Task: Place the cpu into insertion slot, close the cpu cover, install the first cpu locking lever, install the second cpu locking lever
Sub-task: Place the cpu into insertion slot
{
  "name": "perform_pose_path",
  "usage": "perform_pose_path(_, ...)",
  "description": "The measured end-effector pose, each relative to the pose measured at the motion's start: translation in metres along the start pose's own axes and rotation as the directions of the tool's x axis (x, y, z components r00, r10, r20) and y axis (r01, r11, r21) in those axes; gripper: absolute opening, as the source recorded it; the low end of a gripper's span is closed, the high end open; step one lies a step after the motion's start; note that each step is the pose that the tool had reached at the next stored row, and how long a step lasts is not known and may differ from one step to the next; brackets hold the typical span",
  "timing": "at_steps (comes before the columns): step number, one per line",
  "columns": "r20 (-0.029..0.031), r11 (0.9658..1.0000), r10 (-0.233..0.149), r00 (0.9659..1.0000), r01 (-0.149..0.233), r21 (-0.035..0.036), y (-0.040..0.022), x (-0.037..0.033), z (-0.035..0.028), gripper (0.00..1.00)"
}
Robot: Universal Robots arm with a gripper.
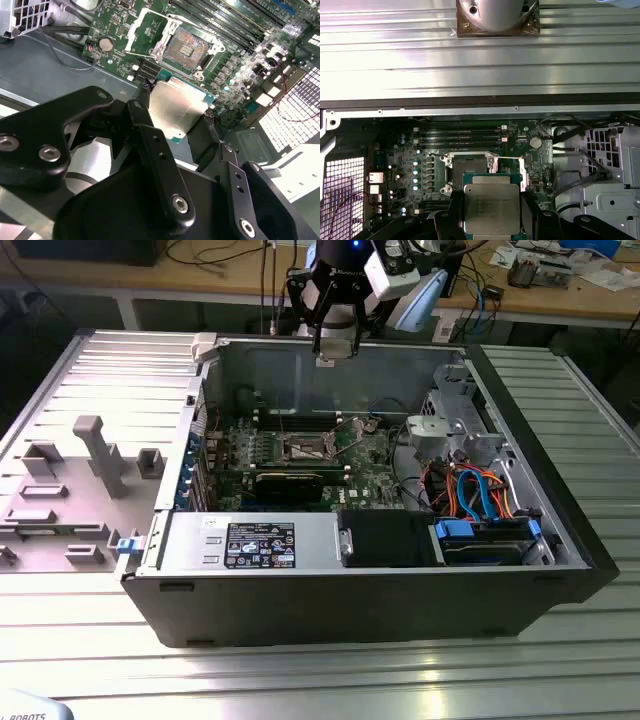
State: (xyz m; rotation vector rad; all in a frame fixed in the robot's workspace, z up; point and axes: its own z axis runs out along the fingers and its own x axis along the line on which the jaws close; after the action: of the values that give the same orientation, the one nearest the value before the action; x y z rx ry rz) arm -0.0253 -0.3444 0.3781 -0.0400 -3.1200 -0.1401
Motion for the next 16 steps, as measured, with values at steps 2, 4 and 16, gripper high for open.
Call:
perform_pose_path(2,0.0,1.0,0.0,1.0,0.0,0.0,0.0,0.0,0.0,0.54)
perform_pose_path(4,0.0,1.0,0.0,1.0,0.0,0.0,0.0,0.0,0.0,0.54)
perform_pose_path(16,0.003,0.9994,0.034,0.9994,-0.034,-0.0007,0.0,0.0002,0.0002,0.54)
